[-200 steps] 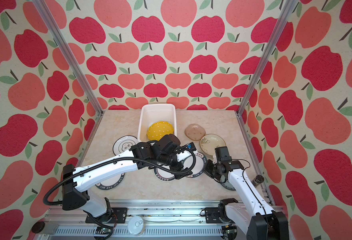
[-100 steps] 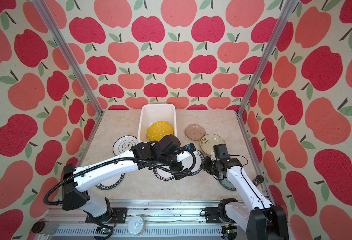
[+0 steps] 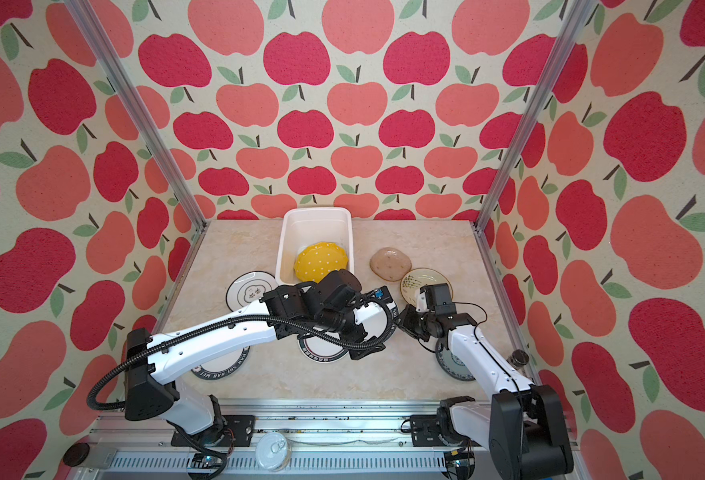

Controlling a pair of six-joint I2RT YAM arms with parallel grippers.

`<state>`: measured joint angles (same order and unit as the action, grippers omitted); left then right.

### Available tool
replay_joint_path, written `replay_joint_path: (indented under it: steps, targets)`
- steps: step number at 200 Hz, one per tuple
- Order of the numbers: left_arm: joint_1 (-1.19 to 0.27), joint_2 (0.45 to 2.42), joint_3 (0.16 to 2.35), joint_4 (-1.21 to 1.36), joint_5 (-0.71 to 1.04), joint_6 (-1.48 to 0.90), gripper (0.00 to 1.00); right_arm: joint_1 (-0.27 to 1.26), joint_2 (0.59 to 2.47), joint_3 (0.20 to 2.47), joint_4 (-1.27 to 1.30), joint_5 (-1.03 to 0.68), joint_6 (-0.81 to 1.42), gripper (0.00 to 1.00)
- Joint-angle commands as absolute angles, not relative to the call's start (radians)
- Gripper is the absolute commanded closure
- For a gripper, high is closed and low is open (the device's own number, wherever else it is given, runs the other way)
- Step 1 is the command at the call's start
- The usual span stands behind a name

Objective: Place the plates into the plastic bin on the countertop

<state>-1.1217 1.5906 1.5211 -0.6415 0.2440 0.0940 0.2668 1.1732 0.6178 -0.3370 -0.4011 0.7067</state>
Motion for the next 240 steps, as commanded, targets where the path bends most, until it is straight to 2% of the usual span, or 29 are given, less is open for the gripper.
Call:
replay_joint_path:
  steps: [1,76,105,128,161,198,240]
  targets:
    - [-1.127,1.589,1.523,-0.664,0.244,0.078,0.01,0.278,1.198,0.609,-0.245,-0.477,0.692,0.73]
    - [-1.123,1.604,1.536,-0.681,0.243,0.079,0.01,0.308,1.283,0.617,-0.14,-0.527,0.71,0.73]
    - [-1.121,1.601,1.531,-0.679,0.243,0.08,0.01,0.308,1.276,0.631,-0.198,-0.469,0.709,0.73]
    - [-1.117,1.597,1.519,-0.668,0.245,0.078,0.01,0.308,1.24,0.648,-0.297,-0.4,0.709,0.65]
    - [-1.111,1.579,1.495,-0.648,0.245,0.076,0.01,0.278,1.178,0.623,-0.403,-0.349,0.723,0.49]
    - [-1.096,1.535,1.453,-0.6,0.23,0.057,0.01,0.212,1.168,0.544,-0.341,-0.415,0.776,0.42]
    - [-1.083,1.503,1.418,-0.574,0.208,0.047,0.01,0.204,1.257,0.483,-0.167,-0.497,0.852,0.39]
